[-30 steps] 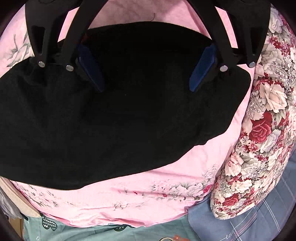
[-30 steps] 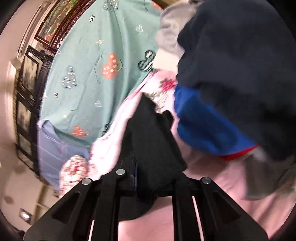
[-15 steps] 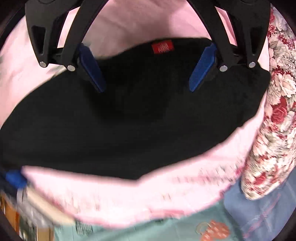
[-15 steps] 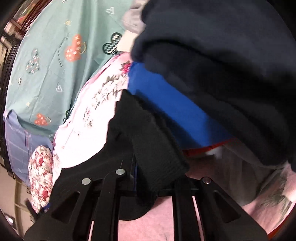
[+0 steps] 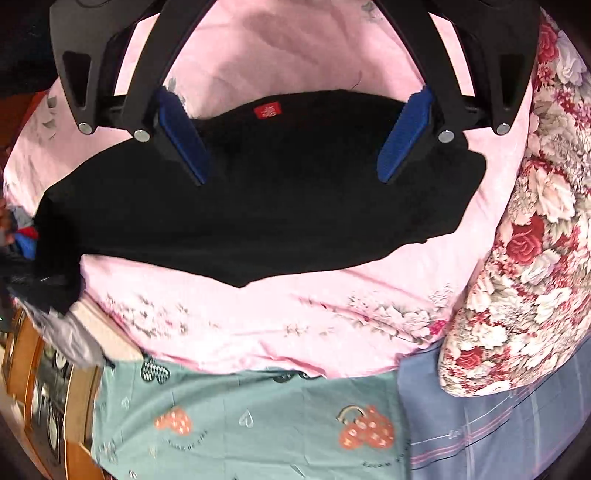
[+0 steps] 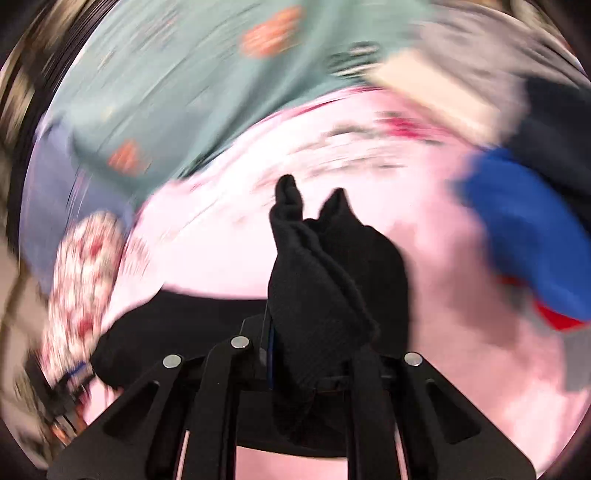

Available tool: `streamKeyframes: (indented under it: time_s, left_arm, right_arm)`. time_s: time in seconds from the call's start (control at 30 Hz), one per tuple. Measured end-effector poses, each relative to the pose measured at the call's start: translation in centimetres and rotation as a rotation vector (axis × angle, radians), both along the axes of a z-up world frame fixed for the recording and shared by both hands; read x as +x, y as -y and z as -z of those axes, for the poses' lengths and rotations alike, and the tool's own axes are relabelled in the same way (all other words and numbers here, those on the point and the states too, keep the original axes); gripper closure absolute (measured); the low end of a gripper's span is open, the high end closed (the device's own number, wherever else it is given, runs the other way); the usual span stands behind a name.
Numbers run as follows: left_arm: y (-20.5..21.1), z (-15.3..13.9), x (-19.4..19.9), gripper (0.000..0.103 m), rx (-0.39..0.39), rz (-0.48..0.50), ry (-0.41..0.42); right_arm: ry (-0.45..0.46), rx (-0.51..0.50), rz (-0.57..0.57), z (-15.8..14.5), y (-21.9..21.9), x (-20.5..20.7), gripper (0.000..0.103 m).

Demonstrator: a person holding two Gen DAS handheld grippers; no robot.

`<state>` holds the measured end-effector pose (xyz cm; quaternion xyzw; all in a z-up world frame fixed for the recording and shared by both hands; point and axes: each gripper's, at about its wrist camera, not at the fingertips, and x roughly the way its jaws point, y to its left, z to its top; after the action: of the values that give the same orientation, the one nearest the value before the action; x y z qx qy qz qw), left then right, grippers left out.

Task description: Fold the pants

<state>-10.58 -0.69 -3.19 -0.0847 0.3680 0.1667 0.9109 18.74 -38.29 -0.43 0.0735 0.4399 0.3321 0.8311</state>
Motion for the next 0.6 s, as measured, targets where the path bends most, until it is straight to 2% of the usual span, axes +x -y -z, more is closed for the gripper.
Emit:
streamKeyframes:
  time_s: [0.07,0.17,0.23,0.3,0.33,0.37,0.43,0.47,0.5,0.53,0.6]
  left_arm:
    - [-0.3,0.3,-0.8,0.01,-0.004,-0.017,-0.001]
    - [-1.5,1.4,-1.9,0.01,-0.047,-0.059,-0.02]
    - [-2.2,1.9,-2.5,0.01,-0.074,-0.077,-0.023]
    - [-2.6,2.3,-3.3,0.01,-0.09,-0.091,-0.023]
    - [-2.8,2.5,-3.5,0.01,-0.096,-0.099,-0.023]
    - [-3.1,2.7,-3.7,0.01,-0.103,-0.105,-0.022]
    - [-3.6,2.8,-3.8,0.01,-0.119,-0.118,-0.014]
    - [-3.8,2.8,-4.0,0.01,-0.132,-0.127,-0.005]
    - [-4.0,2.7,-4.1,0.01,-0.141,-0.132,0.003]
    - [-4.2,2.6,-4.3,0.01,-0.154,-0.144,0.015]
    - [-4.8,2.5,-4.8,0.01,-0.186,-0.17,0.034]
  right_arm:
    - [0.039,-0.058,-0.121,0.7,-5.9,-1.9,0.089]
    - [0.072,-0.158,-0.291,3.5,-13.9,-5.1,0.089]
    - [0.106,-0.24,-0.336,5.6,-17.5,-6.7,0.088]
    - [0.112,-0.323,-0.354,6.9,-19.4,-7.2,0.082]
    - [0.11,-0.368,-0.375,7.6,-20.2,-7.6,0.072]
    - [0.115,-0.376,-0.402,7.7,-20.4,-8.2,0.052]
    - [0.105,-0.362,-0.452,7.2,-20.6,-9.4,0.04]
    - [0.073,-0.331,-0.481,6.8,-21.1,-9.6,0.036]
    - [0.028,-0.276,-0.509,6.3,-21.0,-9.7,0.035]
    - [-0.028,-0.178,-0.533,5.6,-20.4,-9.5,0.035]
    - [-0.093,-0.05,-0.519,4.7,-19.2,-8.6,0.031]
